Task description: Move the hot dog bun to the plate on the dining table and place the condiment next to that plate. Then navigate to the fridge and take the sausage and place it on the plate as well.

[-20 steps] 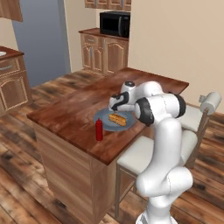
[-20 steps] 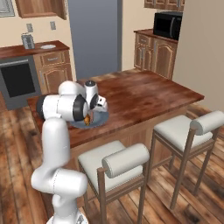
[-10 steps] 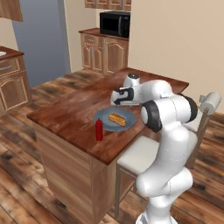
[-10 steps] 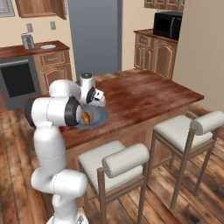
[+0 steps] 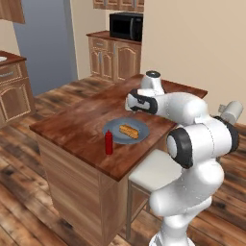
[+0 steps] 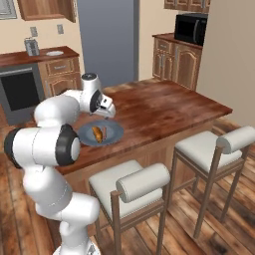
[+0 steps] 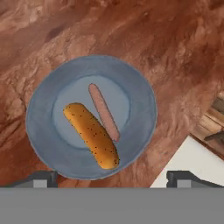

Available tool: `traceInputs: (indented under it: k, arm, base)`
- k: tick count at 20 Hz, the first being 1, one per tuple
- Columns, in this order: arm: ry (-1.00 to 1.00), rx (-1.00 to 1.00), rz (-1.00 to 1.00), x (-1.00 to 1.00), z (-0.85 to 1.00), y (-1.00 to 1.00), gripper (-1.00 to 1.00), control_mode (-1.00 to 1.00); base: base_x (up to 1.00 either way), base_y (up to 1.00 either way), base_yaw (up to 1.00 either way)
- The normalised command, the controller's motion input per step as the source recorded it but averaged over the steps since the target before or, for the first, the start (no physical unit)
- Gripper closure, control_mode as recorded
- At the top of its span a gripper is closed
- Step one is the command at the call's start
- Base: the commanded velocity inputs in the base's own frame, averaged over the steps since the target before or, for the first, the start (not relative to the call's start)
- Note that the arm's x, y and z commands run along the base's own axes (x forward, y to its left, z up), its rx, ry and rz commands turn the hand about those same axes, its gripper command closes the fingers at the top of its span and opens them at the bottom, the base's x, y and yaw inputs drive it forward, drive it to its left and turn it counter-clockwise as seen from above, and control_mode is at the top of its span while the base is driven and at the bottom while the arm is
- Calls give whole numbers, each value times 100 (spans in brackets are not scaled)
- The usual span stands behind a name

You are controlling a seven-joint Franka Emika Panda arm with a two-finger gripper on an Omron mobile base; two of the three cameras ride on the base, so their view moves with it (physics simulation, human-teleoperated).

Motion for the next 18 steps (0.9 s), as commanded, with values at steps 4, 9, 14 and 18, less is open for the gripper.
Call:
traceInputs:
  k: [4,9,14,18]
  arm:
    - [-3,0,-10,-83,53,0,-100,-100]
    - [-7,0,-8,-83,49,-5,-100,-100]
    - [-13,0,-2,-84,38,-25,-100,-100]
    - [-16,0,0,-80,46,-35,-100,-100]
  base:
    - [0,0,0]
    - [0,0,0]
    - [0,0,0]
    - [0,0,0]
